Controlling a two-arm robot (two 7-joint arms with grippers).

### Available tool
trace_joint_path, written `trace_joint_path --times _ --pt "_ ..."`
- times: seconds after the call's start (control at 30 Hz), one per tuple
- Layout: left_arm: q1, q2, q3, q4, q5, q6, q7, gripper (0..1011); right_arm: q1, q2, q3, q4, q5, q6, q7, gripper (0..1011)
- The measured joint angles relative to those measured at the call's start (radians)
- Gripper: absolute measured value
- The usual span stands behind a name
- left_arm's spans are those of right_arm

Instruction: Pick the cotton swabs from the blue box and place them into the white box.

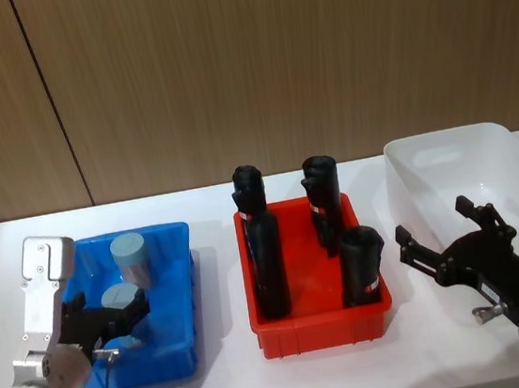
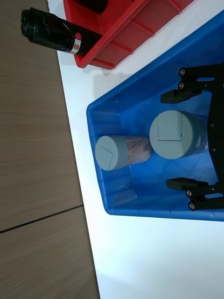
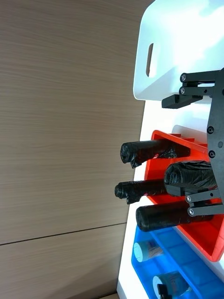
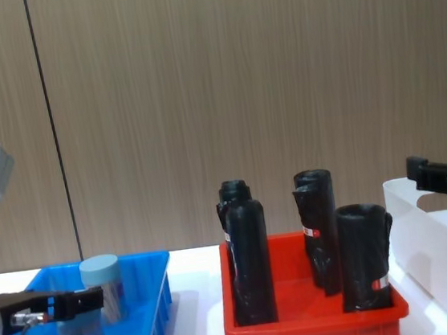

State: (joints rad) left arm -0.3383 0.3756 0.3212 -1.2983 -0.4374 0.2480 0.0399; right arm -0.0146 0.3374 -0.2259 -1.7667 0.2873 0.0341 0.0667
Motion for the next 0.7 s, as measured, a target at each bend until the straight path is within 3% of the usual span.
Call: trace_joint_path --times 0.7 --pt "-0.103 -0.052 -0.001 0.191 0.022 -0.037 -0.112 980 0.0 0.0 0.0 0.0 0.0 0.0 0.0 1002"
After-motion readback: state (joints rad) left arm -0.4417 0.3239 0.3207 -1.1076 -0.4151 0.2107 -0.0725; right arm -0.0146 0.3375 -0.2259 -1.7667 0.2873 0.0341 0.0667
